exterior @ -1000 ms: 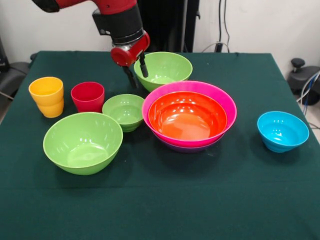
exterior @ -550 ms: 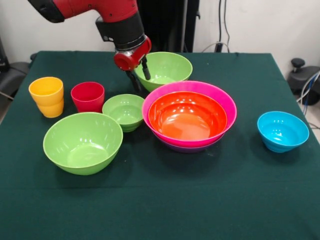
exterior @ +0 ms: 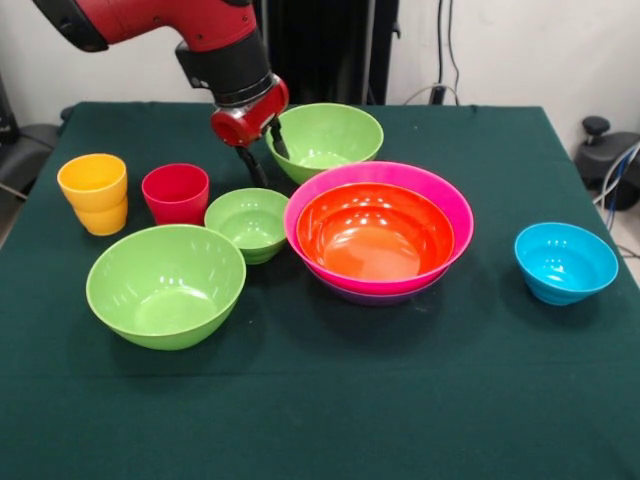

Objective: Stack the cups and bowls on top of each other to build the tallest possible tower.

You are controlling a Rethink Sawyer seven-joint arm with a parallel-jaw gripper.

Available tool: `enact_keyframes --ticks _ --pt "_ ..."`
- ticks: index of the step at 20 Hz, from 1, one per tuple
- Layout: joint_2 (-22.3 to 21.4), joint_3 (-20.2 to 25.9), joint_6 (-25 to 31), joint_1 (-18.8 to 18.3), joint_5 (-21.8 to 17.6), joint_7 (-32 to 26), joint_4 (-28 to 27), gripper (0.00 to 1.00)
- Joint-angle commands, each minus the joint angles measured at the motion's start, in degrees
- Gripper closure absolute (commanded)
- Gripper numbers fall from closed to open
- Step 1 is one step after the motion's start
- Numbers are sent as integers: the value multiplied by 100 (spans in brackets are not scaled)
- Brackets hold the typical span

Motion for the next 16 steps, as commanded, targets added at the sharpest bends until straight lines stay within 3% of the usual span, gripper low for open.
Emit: enact_keyframes --ticks 1,11,16 --pt "166 -97 512 77 -251 -2377 -658 0" --pt "254 -155 445 141 -317 -2386 -766 0" --pt "64 -46 632 69 -100 -2454 -633 0"
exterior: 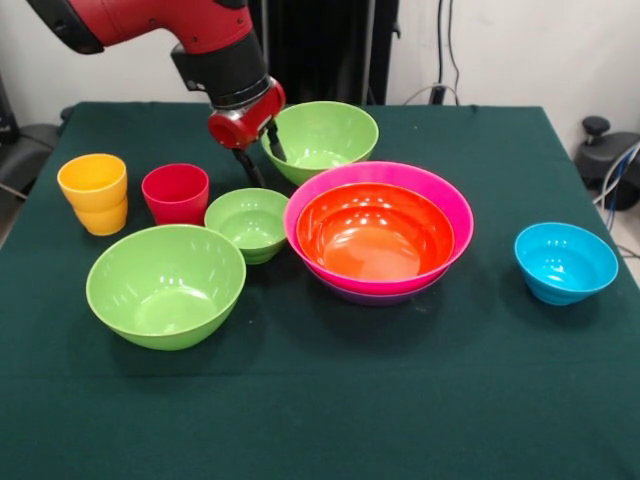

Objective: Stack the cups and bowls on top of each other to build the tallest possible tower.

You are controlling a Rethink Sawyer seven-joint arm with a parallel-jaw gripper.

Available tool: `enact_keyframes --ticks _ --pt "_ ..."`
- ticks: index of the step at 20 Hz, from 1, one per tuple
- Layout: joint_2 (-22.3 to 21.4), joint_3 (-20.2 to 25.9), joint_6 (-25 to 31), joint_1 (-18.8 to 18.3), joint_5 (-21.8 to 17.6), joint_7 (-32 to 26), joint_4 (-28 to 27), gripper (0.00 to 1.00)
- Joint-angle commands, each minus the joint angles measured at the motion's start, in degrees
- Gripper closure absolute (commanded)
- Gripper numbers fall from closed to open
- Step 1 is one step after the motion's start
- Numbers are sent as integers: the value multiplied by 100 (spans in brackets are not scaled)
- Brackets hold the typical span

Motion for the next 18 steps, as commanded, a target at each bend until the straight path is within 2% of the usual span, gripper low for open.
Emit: enact_keyframes --ticks 1,12,18 --pt "-61 -5 673 97 -53 -2219 -505 0" --pt "-1250 669 1085 71 869 -1619 410 0" --pt "-1550 901 1129 43 1108 -1480 656 0"
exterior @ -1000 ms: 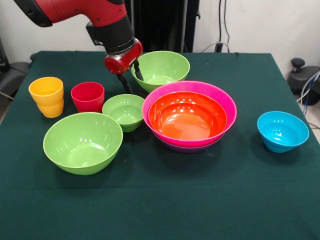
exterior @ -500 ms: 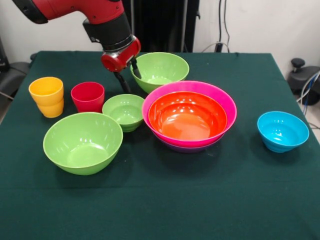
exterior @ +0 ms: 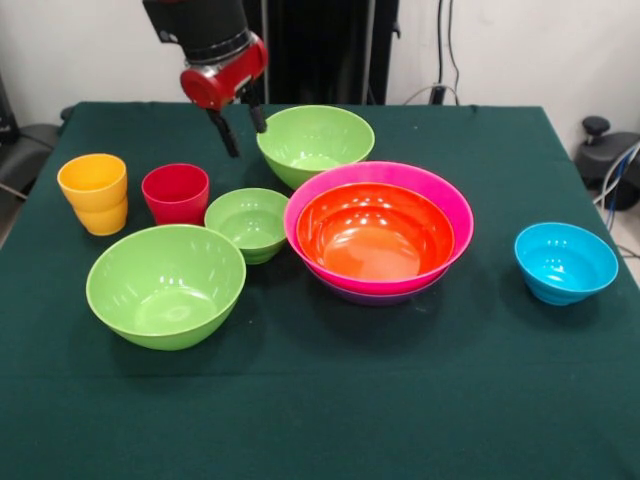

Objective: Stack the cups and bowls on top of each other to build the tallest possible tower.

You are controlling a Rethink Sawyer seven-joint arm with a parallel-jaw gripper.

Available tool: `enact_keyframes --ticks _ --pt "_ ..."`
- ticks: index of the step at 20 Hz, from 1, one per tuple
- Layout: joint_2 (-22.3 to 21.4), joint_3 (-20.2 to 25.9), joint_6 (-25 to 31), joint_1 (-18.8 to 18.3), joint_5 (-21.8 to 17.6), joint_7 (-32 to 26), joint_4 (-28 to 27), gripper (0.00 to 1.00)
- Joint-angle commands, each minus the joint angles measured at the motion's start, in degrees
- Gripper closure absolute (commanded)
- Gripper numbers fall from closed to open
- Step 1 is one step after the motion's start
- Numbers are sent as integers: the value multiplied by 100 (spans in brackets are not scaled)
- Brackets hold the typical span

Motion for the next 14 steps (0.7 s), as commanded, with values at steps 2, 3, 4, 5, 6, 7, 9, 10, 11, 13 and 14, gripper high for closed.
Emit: enact_keyframes --ticks 2,3,4,5,6,7,9,10,11,13,14 --pt "-458 354 541 180 99 -1406 362 0" --pt "-414 319 520 238 55 -1381 303 0" --pt "-298 237 498 273 -44 -1417 207 0" --pt "-235 203 504 325 -72 -1416 119 0" --pt "-184 162 493 371 -126 -1420 38 0" --pt "-147 146 514 426 -139 -1449 -64 0" --pt "-13 100 619 478 -141 -1621 -310 0" --pt "18 91 643 478 -150 -1686 -387 0" --pt "47 90 677 507 -141 -1727 -469 0" --pt "152 61 722 534 -149 -1824 -625 0" --pt "123 74 728 603 -137 -1769 -652 0"
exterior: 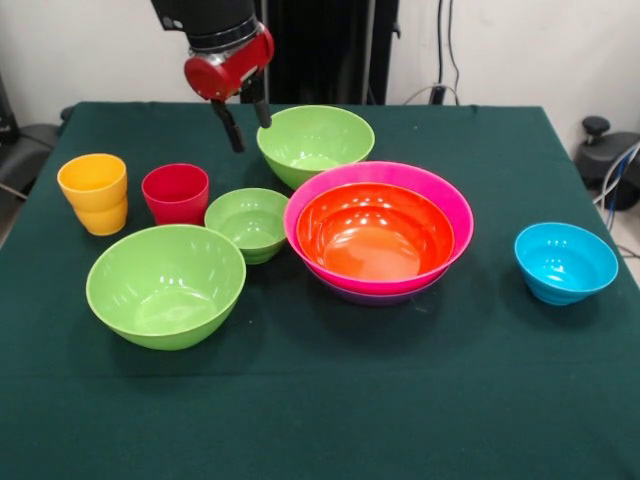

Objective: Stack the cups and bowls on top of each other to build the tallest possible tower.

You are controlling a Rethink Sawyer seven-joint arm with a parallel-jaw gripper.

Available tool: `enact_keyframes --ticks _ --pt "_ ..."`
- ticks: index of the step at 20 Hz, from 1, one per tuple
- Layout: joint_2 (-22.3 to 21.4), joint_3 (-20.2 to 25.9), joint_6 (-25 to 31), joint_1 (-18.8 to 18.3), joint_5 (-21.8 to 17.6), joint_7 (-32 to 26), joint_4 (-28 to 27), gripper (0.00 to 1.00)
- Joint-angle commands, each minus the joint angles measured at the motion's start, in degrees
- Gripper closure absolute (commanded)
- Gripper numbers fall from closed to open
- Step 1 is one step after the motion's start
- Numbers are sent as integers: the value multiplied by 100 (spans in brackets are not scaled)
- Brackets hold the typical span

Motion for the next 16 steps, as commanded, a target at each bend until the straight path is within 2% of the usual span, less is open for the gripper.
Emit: enact_keyframes --ticks 1,16 --pt "329 -96 680 465 -241 -1790 -656 0" --pt "689 -189 623 313 -415 -2142 -970 0"
